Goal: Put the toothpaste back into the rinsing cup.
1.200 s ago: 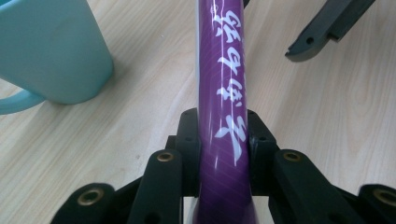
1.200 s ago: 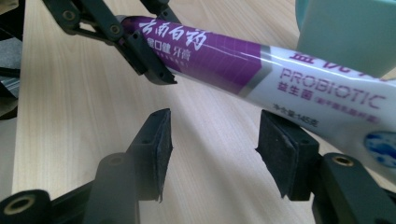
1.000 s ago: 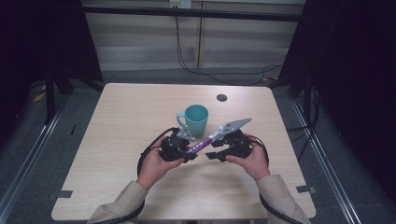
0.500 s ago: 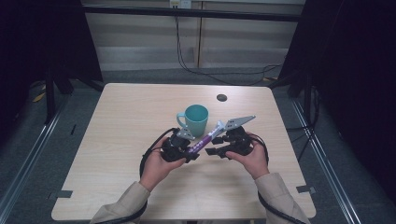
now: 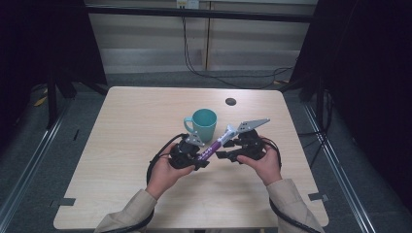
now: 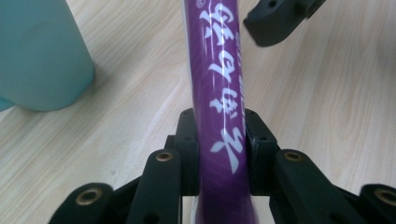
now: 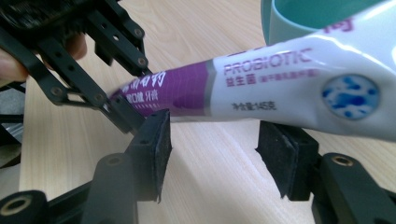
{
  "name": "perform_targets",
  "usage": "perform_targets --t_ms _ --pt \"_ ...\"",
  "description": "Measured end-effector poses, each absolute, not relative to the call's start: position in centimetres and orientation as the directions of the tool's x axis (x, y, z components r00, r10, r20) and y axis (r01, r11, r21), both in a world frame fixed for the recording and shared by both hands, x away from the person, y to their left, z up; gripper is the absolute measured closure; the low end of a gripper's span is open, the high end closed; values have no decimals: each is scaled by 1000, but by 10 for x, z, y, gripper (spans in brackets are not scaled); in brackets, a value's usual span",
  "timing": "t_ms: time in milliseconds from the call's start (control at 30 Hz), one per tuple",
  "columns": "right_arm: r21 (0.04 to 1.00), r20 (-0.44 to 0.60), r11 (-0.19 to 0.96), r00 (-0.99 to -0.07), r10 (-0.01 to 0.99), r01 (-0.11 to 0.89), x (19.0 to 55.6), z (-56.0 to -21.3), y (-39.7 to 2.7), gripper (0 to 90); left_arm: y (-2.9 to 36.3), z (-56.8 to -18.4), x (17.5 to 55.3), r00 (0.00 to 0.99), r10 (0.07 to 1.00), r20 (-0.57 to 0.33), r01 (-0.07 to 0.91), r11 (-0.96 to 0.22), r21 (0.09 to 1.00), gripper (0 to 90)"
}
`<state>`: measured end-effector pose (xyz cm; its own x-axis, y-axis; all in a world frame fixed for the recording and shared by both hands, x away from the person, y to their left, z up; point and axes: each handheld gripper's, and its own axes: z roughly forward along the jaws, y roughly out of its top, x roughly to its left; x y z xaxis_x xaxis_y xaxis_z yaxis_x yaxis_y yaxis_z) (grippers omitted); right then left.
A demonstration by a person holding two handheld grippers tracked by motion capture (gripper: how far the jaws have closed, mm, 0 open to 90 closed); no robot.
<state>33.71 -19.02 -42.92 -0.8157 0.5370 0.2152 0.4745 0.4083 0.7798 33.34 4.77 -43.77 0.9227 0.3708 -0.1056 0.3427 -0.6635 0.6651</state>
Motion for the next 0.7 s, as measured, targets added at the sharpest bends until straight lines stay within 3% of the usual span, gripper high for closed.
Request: perform_targets --t_ms 467,700 --pt "807 312 290 -787 532 515 342 -423 -193 397 36 -440 330 923 369 -109 349 -687 638 719" --pt "805 418 171 -748 516 567 346 -423 -198 463 31 -440 328 923 369 -107 348 -686 639 714"
